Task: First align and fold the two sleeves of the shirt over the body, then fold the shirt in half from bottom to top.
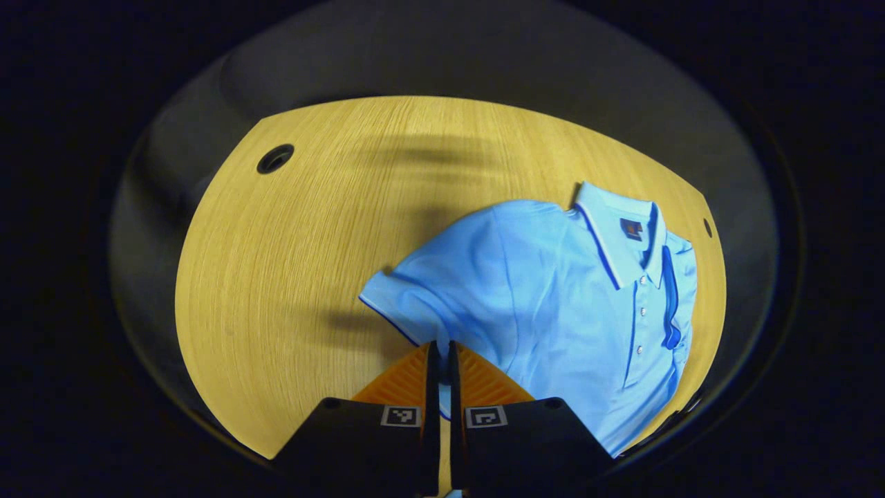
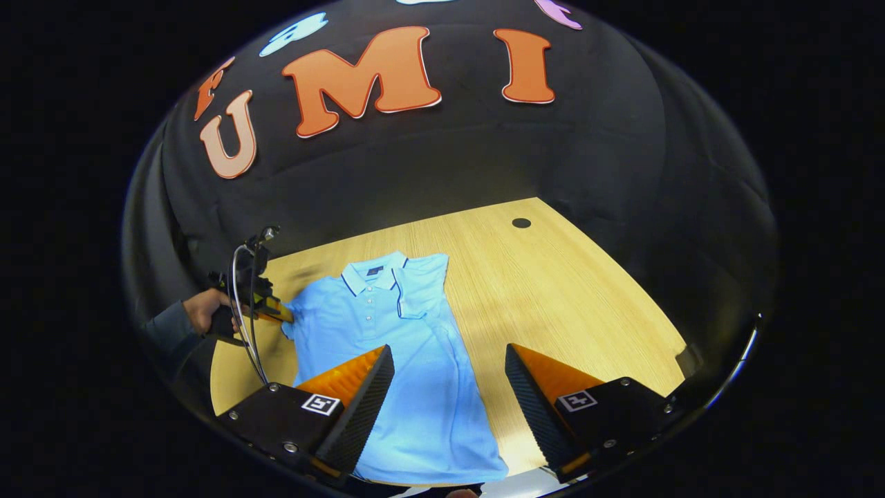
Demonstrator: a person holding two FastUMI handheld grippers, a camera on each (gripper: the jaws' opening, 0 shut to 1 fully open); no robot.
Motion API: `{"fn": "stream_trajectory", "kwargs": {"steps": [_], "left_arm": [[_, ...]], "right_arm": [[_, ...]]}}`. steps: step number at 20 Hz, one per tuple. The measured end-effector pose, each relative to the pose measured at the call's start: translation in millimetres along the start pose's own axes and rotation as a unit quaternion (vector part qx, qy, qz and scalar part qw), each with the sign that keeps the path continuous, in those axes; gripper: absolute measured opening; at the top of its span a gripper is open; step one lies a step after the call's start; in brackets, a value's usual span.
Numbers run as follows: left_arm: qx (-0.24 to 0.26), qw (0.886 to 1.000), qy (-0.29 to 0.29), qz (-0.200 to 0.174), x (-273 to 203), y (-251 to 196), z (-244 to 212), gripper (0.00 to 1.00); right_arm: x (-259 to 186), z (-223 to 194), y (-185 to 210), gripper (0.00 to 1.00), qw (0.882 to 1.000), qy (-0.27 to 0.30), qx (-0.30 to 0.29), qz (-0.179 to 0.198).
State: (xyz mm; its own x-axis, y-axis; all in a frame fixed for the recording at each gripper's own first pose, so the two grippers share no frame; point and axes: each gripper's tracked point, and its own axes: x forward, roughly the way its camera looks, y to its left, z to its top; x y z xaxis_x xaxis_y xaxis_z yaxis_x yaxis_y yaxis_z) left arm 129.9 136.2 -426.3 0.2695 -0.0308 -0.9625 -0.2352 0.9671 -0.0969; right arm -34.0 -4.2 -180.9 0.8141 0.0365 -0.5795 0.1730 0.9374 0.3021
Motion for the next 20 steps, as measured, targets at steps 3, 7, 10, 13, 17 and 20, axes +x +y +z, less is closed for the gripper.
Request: {"fn": "stream_trajectory", "kwargs": {"steps": [3,7,10,13,17,20], "left_arm": [[0.035,0.999,-0.026,-0.013,-17,-18,17,0.1],[0.064,0.996,-0.045,-0.034,-27,-51,29,0.1],[0.082,0.994,-0.054,-0.052,-29,-78,34,0.1],[0.077,0.992,-0.056,-0.084,-26,-106,34,0.1],[0.077,0.987,-0.053,-0.127,-21,-141,30,0.11],[0.072,0.978,-0.058,-0.189,-38,-167,24,0.46]], "right_arm": [[-5,-9,-8,0.99,1.0,0.008,0.008,-0.008],[-10,-14,-14,0.99,1.0,0.007,0.015,-0.012],[-12,-22,-20,0.99,0.999,0.014,0.021,-0.02],[-14,-29,-23,0.99,0.999,0.023,0.02,-0.027],[-15,-35,-20,0.98,0.999,0.029,0.024,-0.03],[-16,-43,-15,0.99,0.999,0.038,0.018,-0.025]]}}
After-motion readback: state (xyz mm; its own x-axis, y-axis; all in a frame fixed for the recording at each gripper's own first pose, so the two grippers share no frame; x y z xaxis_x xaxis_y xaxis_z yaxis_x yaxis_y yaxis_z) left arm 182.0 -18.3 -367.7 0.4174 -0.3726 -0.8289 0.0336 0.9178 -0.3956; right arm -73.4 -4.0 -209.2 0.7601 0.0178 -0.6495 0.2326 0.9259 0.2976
